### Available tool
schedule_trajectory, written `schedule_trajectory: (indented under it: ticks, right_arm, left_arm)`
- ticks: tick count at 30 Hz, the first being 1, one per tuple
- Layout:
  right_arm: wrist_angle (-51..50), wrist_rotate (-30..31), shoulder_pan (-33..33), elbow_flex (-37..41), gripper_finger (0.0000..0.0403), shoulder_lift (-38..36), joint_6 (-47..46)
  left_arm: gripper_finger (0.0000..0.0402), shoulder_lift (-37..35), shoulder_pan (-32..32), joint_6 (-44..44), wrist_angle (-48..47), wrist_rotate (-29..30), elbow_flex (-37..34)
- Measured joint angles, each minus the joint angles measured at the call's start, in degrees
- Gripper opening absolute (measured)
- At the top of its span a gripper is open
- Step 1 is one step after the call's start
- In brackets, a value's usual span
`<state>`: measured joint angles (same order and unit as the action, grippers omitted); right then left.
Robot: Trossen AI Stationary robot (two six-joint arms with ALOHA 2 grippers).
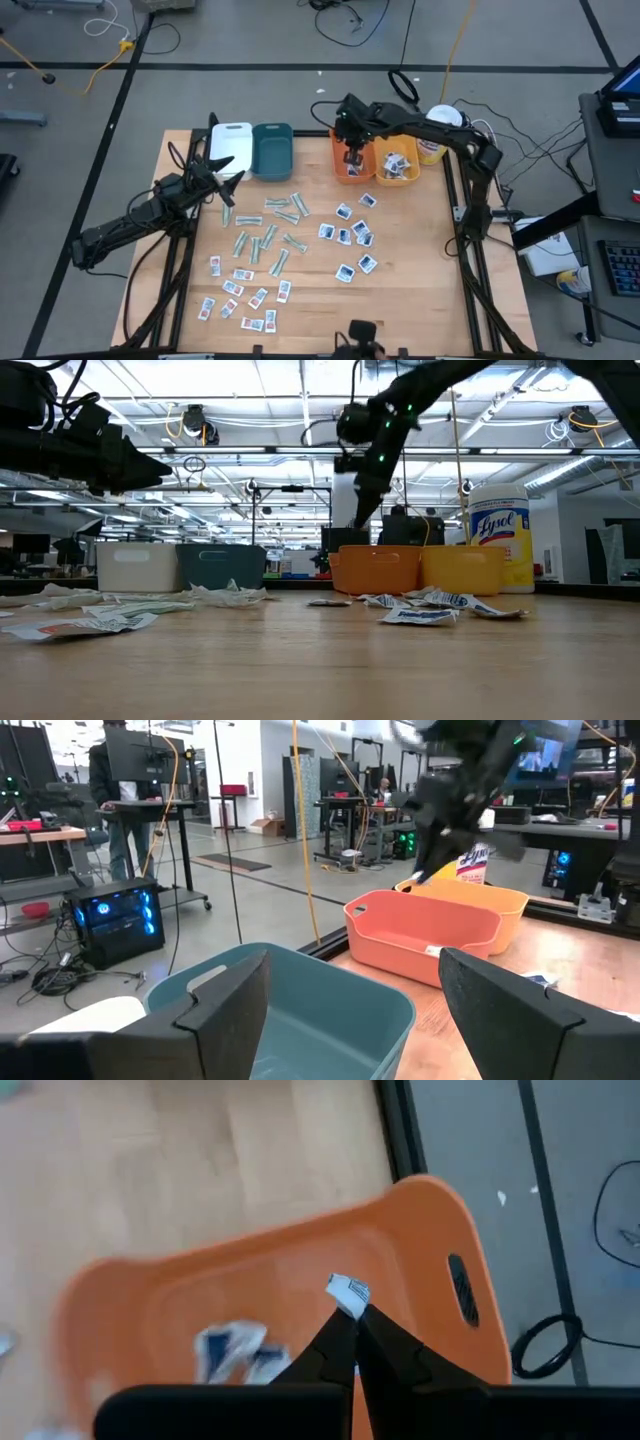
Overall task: Pick & Place First Aid Supplies
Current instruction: Put the alcohol pad into the orange bin
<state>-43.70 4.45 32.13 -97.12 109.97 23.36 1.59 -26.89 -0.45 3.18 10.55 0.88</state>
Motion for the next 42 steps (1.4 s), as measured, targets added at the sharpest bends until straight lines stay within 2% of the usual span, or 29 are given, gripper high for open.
schedule_trajectory:
  ticks: [12,16,25,29,33,42]
  right_arm:
    - [1.3,-1.5,5.0,0.1,0.0,10.1,4.6]
    - [1.7,-1.5,5.0,0.1,0.0023,10.2,5.1]
    - [-2.6,-4.7,5.0,0.0,0.0169,5.5,3.8]
    - [-1.4,-4.8,5.0,0.0,0.0212,2.1,2.8]
    - [-2.7,-4.8,4.1,0.0,0.0228,-0.3,-1.0]
    - [-7.4,-6.2,-0.7,0.0,0.0216,-6.4,-15.1]
  left_arm:
    - [0.0296,0.0,0.0,0.0,0.0,0.0,0.0]
    - [0.0296,0.0,0.0,0.0,0.0,0.0,0.0]
    - [0.0296,0.0,0.0,0.0,0.0,0.0,0.0]
    - [0.0296,0.0,0.0,0.0,0.0,0.0,0.0]
    - [0.0296,0.0,0.0,0.0,0.0,0.0,0.0]
    - [0.0296,0.0,0.0,0.0,0.0,0.0,0.0]
